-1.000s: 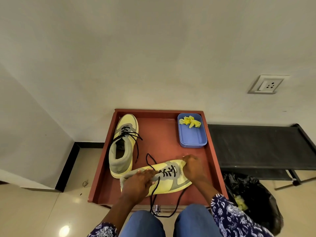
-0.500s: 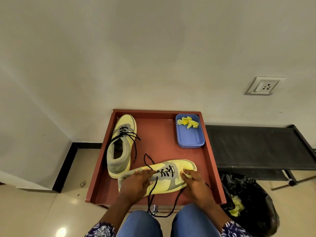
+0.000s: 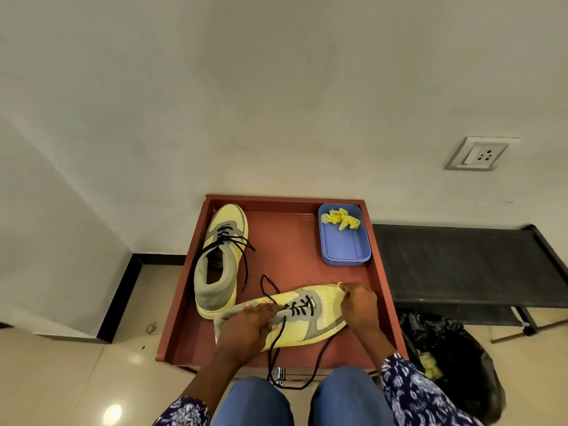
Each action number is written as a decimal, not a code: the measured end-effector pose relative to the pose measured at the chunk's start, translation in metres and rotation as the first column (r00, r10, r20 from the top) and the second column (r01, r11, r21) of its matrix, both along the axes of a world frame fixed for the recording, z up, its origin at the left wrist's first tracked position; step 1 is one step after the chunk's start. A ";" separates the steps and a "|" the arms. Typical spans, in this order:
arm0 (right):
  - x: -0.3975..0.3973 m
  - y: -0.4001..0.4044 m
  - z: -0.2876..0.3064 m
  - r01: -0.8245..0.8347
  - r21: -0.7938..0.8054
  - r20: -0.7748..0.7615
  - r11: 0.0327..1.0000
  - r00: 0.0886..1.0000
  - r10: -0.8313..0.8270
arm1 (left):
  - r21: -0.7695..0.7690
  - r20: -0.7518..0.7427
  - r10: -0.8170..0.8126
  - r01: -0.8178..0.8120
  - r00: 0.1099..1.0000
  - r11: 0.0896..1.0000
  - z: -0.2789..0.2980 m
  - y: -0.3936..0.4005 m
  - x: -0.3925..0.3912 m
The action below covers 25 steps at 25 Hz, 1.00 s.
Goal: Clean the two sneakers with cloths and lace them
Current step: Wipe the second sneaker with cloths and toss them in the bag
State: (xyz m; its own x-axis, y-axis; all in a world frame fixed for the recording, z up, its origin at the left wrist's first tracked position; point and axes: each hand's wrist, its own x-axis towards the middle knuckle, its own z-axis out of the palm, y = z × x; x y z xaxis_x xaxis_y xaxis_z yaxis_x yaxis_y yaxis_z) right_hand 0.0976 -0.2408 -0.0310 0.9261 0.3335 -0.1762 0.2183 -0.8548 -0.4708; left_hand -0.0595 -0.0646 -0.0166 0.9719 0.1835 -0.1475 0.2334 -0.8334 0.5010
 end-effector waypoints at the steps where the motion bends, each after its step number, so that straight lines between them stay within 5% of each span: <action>1: 0.003 0.008 0.005 -0.024 -0.024 -0.012 0.999 1.000 0.024 | -0.001 -0.002 0.002 -0.002 1.000 1.000 0.001 0.000 0.000; 12: -0.021 0.012 0.011 -0.222 -0.043 0.010 0.974 0.975 0.223 | 0.035 -0.040 0.030 -0.029 0.999 0.999 0.000 -0.007 0.001; 19: -0.027 -0.010 0.026 -0.184 0.025 -0.078 0.983 0.979 0.186 | -0.012 -0.014 0.253 -0.254 0.967 0.967 -0.005 -0.038 -0.005; 23: -0.031 -0.021 0.033 -0.136 0.085 -0.073 0.987 0.987 0.142 | -0.209 0.107 0.522 -0.495 0.846 0.844 0.001 -0.062 -0.004; 25: -0.032 -0.026 0.035 -0.110 0.112 -0.071 0.988 0.990 0.119 | -0.264 0.140 0.701 -0.656 0.699 0.707 0.008 -0.076 0.000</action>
